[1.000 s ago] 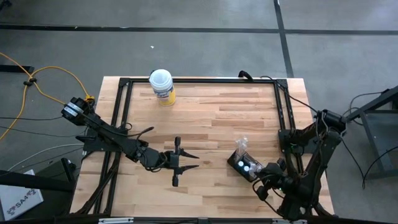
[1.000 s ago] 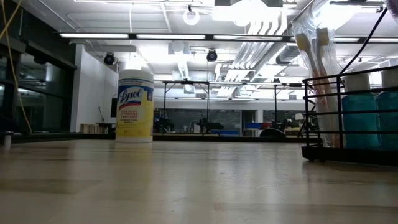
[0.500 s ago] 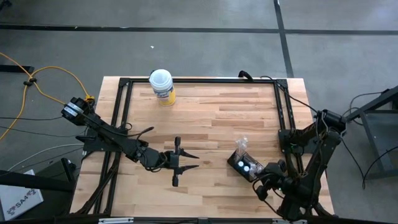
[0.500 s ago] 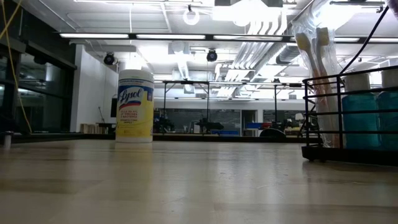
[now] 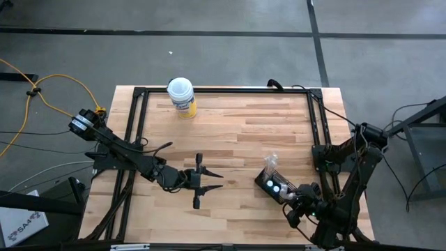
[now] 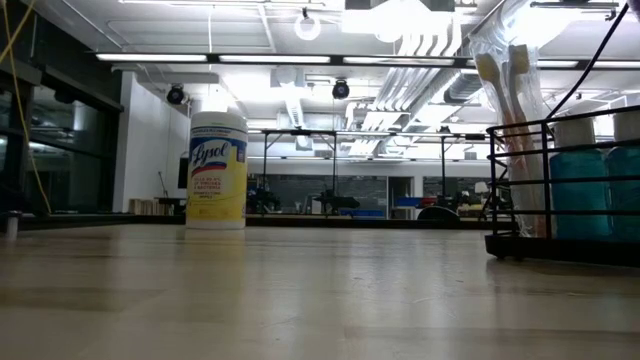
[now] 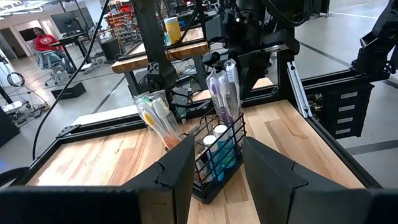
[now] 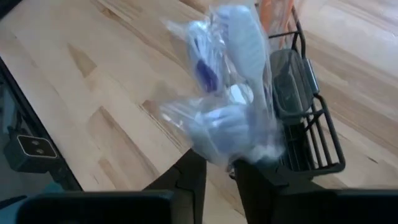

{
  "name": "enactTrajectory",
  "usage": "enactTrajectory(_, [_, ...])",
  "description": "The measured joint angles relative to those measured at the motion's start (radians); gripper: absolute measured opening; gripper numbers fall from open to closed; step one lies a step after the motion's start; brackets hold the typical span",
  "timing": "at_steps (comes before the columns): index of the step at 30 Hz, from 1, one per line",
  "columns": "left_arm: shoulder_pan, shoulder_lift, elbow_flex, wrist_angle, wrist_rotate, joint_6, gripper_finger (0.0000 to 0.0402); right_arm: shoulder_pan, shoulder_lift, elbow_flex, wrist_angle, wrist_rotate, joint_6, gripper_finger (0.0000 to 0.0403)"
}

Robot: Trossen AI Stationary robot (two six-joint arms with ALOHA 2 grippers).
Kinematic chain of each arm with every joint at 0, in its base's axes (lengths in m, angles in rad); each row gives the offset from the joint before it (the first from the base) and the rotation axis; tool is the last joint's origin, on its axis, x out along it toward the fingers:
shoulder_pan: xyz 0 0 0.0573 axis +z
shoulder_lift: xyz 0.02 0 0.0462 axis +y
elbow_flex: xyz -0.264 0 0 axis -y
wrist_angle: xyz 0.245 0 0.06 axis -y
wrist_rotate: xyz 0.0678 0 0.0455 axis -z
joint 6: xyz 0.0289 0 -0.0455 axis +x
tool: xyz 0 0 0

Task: Pick & Place toothbrushing station
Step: Put the purple toothbrush into the wire organizer

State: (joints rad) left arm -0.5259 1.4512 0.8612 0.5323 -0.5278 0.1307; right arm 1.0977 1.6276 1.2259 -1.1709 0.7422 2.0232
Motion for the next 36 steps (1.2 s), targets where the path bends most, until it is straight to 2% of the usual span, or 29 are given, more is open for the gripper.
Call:
enactTrajectory(21, [-0.011,0.000,0.000,0.000,0.000,0.005,0.0129,0.000,0.000,0.000,-0.065,-0.046,-0.003,0.0117])
enactTrajectory(36, [-0.014,0.000,0.000,0.000,0.000,0.008,0.0129,0.000,-0.011,0.000,-0.109,-0.094,-0.003,0.0119])
